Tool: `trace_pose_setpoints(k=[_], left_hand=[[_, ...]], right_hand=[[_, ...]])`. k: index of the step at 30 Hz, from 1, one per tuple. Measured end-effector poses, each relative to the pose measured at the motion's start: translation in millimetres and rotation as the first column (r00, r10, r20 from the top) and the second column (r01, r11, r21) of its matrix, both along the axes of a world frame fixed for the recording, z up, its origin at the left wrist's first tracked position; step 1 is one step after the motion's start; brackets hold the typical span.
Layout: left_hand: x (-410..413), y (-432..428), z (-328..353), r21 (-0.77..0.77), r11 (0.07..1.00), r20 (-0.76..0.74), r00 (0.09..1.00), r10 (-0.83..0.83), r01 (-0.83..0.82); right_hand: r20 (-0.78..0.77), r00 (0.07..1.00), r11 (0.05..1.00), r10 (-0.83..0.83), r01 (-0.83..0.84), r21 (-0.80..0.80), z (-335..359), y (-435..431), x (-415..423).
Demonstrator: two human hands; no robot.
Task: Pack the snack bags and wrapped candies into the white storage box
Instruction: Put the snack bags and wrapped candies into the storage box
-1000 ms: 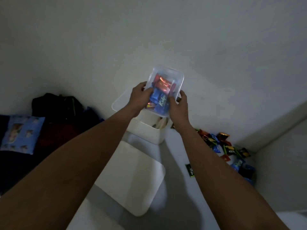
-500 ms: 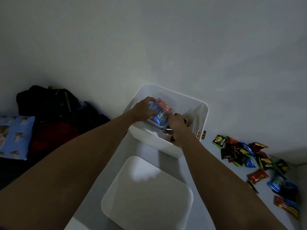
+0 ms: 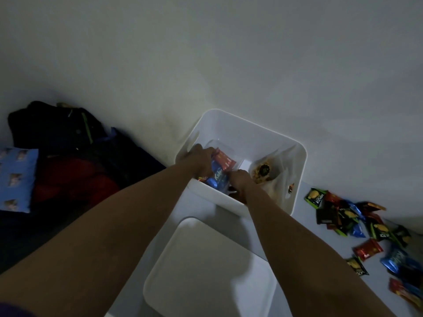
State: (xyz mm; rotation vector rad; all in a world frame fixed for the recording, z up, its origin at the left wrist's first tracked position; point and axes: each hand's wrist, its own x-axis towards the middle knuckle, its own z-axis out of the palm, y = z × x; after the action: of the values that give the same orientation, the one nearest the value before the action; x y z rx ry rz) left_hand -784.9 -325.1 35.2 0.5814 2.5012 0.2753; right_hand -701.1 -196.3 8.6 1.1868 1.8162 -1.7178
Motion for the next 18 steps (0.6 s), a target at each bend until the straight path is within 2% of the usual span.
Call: trace_pose_setpoints(k=[4, 6, 11, 18], left_hand=[[5, 2, -4, -0.006, 0.998, -0.186, 0.98, -0.064, 0.064], [5, 3, -3, 0.026, 0.996, -0.231, 0.97, -0.076, 0.084], [8, 3, 1, 0.091, 0.993, -0.191, 0.98, -0.056, 0.074], [8, 7, 0, 0.041, 0.998, -0.176, 0.983, -0.044, 0.052]], right_hand=[[-0.026, 0.998, 0.998, -0.051, 0.052, 0.032, -3, 2, -1], [-0.052, 0.996, 0.998, -0.067, 0.067, 0.001, -3, 3, 0], [-0.114, 0.991, 0.986, -0.073, 0.054, -0.157, 6, 4, -1], [-0.101, 0.995, 0.988, -0.022, 0.006, -0.157, 1, 8, 3]])
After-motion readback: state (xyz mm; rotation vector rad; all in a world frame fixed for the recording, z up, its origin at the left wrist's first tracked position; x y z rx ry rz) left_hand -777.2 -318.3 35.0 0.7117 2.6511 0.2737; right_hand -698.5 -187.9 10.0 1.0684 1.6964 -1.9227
